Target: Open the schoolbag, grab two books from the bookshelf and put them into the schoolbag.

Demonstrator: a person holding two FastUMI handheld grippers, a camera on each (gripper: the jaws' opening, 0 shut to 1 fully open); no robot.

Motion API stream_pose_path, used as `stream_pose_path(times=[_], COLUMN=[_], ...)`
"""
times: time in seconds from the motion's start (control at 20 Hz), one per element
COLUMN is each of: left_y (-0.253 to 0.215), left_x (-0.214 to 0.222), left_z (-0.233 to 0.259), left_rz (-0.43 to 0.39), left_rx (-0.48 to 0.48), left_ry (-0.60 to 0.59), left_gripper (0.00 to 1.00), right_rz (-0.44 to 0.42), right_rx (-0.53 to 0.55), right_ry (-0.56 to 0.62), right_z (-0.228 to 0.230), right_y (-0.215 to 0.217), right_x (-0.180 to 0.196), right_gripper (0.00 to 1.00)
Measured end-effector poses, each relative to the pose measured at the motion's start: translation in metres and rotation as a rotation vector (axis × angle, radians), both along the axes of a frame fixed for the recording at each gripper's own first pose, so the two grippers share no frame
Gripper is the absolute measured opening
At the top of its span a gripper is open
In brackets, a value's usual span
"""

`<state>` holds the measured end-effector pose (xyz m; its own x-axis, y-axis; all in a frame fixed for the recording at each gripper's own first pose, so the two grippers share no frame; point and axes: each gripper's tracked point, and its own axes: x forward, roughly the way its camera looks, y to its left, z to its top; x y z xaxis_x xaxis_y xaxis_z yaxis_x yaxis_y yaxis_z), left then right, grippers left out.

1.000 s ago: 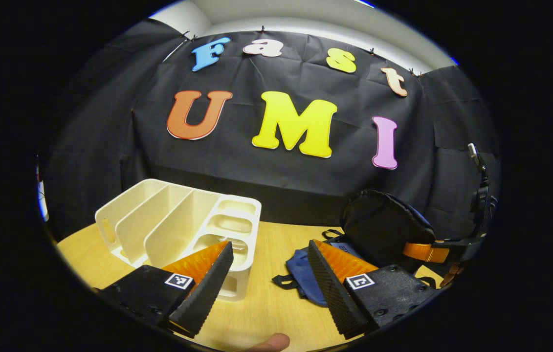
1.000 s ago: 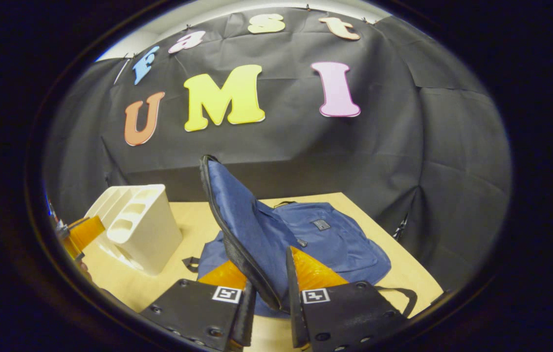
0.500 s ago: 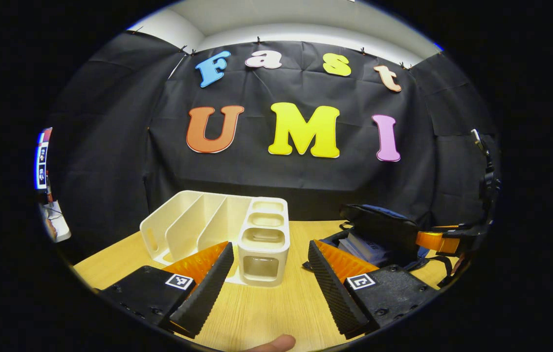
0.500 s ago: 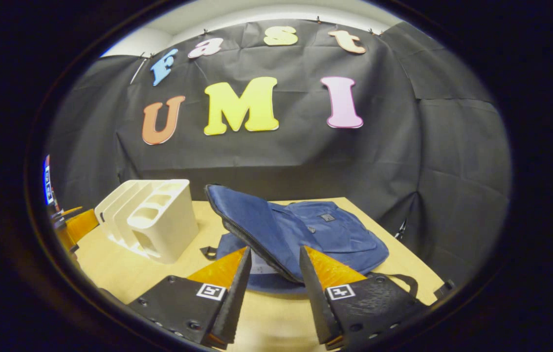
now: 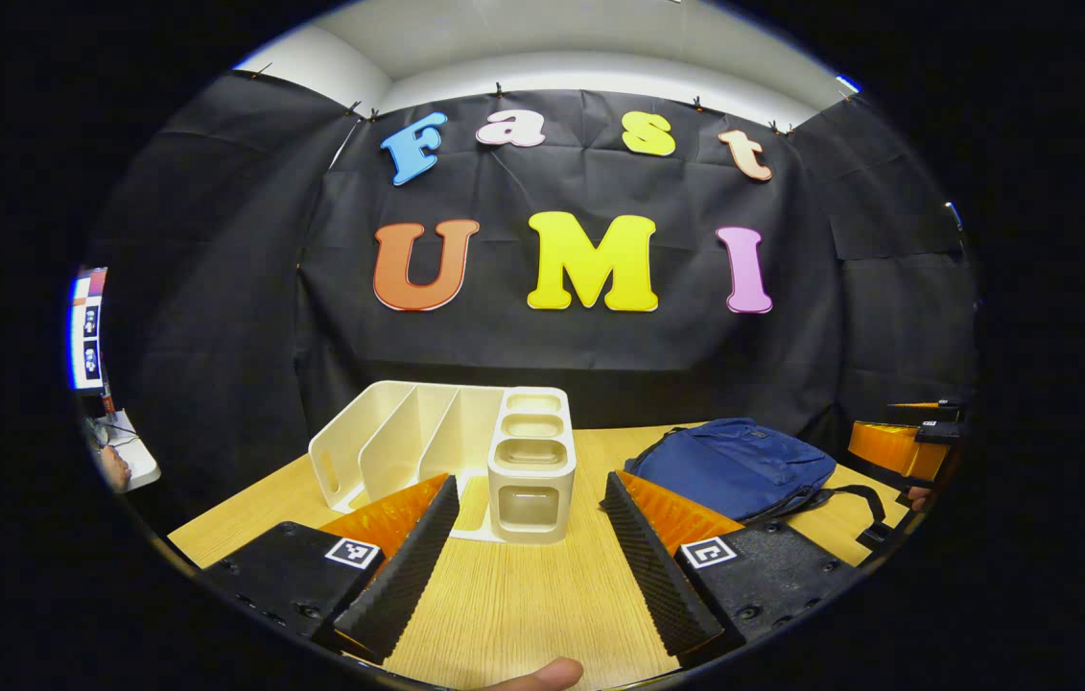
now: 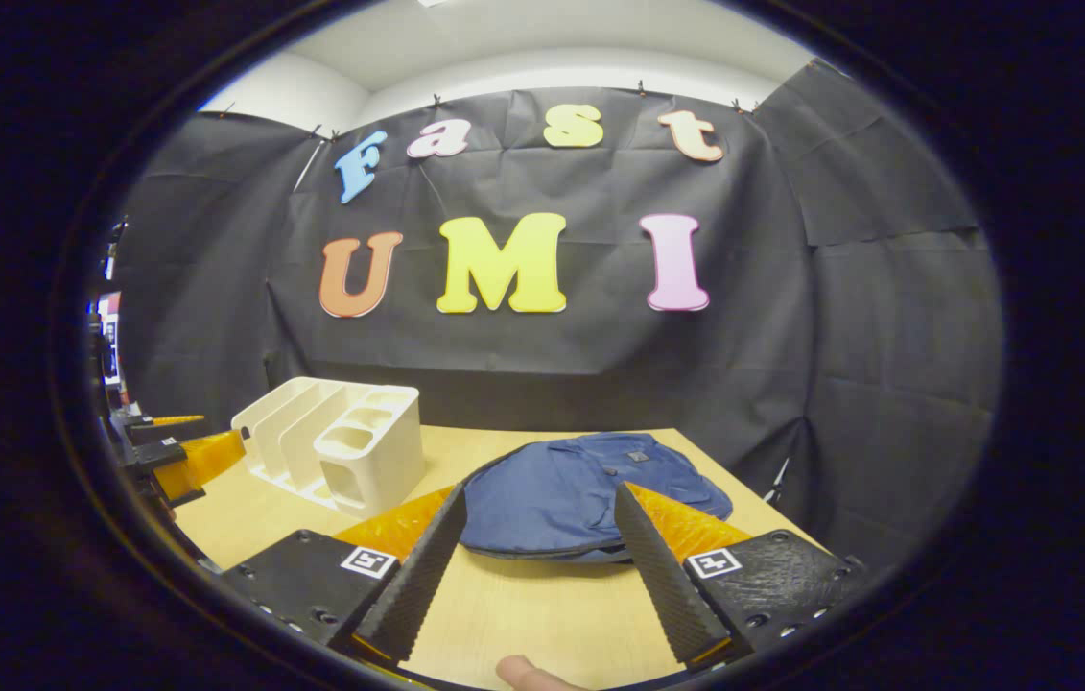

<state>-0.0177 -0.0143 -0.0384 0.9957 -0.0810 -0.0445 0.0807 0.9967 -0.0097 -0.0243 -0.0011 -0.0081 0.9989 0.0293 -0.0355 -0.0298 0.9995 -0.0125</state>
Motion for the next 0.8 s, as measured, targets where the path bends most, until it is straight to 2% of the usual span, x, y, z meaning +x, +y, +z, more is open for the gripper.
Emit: stream_pose_path(times=[0.2,0.3,0.45,0.5,0.55,0.6,0.7,0.75,0.8], left_y=[0.007,0.01,0.005,0.007,0.007,0.006,-0.004,-0.007,-0.009], left_x=[-0.001,0.0,0.001,0.002,0.005,0.005,0.007,0.006,0.007], left_z=[0.0,0.002,-0.003,-0.002,-0.002,-0.002,-0.006,-0.009,-0.009], left_rz=[0.026,0.042,0.035,0.042,0.05,0.054,0.027,0.02,0.016], left_rx=[0.009,0.004,-0.001,0.008,0.015,0.019,0.008,0.003,0.004], left_ry=[0.011,-0.005,0.002,-0.001,-0.006,-0.013,-0.006,0.006,0.007], left_gripper=[0.98,0.98,0.98,0.98,0.98,0.98,0.98,0.98,0.98], right_rz=[-0.003,0.022,0.03,0.032,0.03,0.038,0.061,0.062,0.055], right_rx=[-0.006,0.008,-0.011,-0.018,-0.006,0.012,0.021,0.006,-0.011], right_ry=[-0.034,-0.035,-0.034,-0.03,-0.029,-0.026,-0.05,-0.06,-0.064], right_z=[0.004,0.003,-0.005,-0.009,-0.01,-0.01,-0.006,-0.005,-0.005], right_y=[-0.001,0.004,0.002,0.001,0.001,0.004,0.011,0.011,0.011], right_x=[-0.01,-0.013,-0.014,-0.014,-0.013,-0.013,-0.019,-0.02,-0.02], right_gripper=[0.95,0.97,0.93,0.95,0.97,0.95,0.97,0.93,0.96])
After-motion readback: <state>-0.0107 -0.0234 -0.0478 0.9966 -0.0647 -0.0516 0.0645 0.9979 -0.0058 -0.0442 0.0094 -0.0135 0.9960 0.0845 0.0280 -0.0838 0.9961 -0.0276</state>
